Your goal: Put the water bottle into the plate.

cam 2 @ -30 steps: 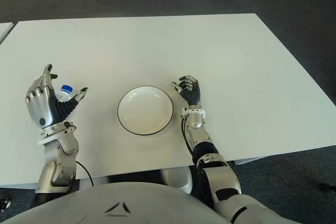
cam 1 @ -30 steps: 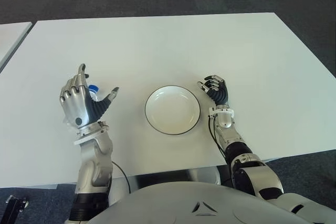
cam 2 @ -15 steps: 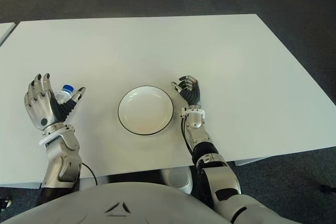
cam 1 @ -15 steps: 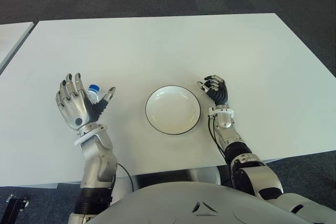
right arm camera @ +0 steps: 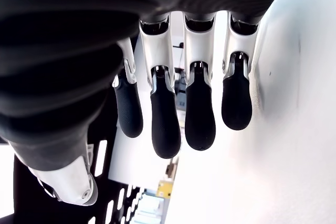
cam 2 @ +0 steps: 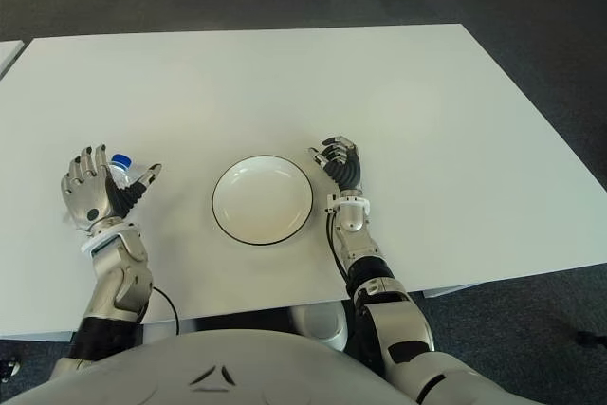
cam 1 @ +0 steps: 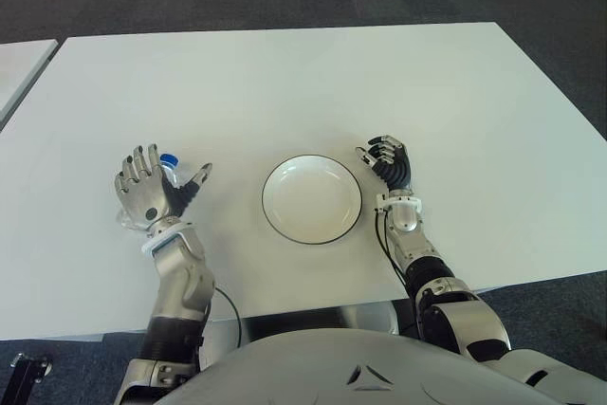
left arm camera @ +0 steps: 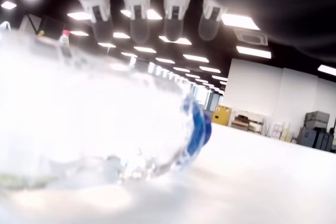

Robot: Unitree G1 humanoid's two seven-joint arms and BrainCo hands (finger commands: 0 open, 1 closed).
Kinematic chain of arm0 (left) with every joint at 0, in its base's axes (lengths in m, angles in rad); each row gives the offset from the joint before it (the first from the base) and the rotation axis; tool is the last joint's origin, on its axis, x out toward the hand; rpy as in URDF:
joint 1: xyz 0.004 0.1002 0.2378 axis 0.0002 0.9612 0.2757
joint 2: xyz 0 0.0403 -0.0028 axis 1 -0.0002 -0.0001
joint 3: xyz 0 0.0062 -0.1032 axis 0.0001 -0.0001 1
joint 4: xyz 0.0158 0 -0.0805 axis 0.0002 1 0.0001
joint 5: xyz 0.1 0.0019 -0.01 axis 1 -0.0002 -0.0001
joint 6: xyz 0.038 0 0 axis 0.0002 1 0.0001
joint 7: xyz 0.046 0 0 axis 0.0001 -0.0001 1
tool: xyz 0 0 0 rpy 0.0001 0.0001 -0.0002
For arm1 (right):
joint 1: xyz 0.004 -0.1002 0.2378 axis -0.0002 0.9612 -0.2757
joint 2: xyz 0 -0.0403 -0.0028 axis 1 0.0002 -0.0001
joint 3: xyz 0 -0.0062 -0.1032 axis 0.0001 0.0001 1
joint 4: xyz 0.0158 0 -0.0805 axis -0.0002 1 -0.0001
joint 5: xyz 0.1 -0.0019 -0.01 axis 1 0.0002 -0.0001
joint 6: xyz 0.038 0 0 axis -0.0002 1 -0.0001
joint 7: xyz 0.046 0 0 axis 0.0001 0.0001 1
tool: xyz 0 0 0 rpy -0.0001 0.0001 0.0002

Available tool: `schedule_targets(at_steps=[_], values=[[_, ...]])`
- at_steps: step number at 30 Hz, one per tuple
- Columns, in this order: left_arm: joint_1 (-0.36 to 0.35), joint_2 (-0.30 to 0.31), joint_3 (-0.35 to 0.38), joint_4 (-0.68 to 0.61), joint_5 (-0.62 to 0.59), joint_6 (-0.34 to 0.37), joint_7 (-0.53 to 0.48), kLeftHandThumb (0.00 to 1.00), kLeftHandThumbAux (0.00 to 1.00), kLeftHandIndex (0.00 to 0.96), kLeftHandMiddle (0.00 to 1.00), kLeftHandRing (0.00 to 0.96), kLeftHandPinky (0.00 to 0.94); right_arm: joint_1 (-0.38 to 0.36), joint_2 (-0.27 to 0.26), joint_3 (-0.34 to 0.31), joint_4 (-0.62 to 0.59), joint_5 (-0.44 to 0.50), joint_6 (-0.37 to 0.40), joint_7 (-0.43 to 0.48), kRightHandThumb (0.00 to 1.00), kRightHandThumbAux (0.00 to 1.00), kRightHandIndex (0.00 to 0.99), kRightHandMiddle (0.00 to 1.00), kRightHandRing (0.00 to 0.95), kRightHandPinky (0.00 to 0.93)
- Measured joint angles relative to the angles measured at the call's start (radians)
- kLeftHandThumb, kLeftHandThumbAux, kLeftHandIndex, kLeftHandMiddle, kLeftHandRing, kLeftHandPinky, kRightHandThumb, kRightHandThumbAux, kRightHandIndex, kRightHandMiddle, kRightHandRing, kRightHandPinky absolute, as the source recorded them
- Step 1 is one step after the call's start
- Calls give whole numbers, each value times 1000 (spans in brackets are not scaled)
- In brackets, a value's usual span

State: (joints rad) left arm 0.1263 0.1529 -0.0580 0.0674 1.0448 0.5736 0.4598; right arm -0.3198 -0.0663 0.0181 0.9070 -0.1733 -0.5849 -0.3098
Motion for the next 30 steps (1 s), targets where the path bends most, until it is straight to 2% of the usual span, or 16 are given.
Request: schedule_targets(at_steps=[11, 23, 30], values=[[-108, 60, -8, 191, -54, 3, -1, 537, 213, 0, 0, 0, 0, 2, 2, 0, -1, -1, 0, -1, 707, 728, 434, 629, 642, 646], [-145, 92, -48, 227, -98, 3, -52, 489, 251, 0, 0, 0, 0, 3, 2, 0, -2, -2, 0, -10, 707, 729, 433, 631, 642, 642], [-152, 102, -67, 225, -120, 24, -102, 523, 300, 0, 0, 0, 0, 6, 1, 0, -7, -2, 4, -13, 707, 728, 433, 626, 638, 632]])
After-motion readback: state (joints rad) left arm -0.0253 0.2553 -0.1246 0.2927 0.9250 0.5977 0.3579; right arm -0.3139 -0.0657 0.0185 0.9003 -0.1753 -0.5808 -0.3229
